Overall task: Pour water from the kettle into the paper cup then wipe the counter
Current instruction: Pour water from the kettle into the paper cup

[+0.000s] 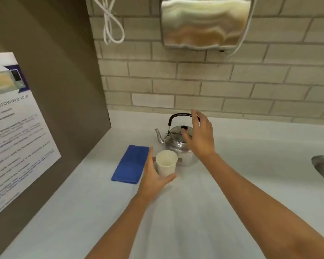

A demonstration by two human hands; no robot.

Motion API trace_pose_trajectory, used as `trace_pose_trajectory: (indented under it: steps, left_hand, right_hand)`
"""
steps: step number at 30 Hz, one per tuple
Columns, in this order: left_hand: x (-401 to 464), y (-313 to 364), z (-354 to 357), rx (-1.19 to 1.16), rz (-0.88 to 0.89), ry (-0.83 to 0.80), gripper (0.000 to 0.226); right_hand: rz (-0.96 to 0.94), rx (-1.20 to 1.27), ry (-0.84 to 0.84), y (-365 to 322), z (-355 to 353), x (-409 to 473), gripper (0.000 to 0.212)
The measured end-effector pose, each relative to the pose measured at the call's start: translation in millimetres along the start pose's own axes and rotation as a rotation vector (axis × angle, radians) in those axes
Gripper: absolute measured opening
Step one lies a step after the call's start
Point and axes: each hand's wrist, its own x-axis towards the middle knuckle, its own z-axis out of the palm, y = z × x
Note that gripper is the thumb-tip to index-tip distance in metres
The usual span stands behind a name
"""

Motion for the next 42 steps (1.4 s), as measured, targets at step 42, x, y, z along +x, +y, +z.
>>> trace_pose_trajectory:
  steps: [42]
  left_hand:
    - [9.7, -29.2, 22.6, 0.027, 0.016, 0.046, 0.065]
  right_hand:
    - [-0.188, 0.010, -0.334, 26.7, -107.4, 60.2, 0.021]
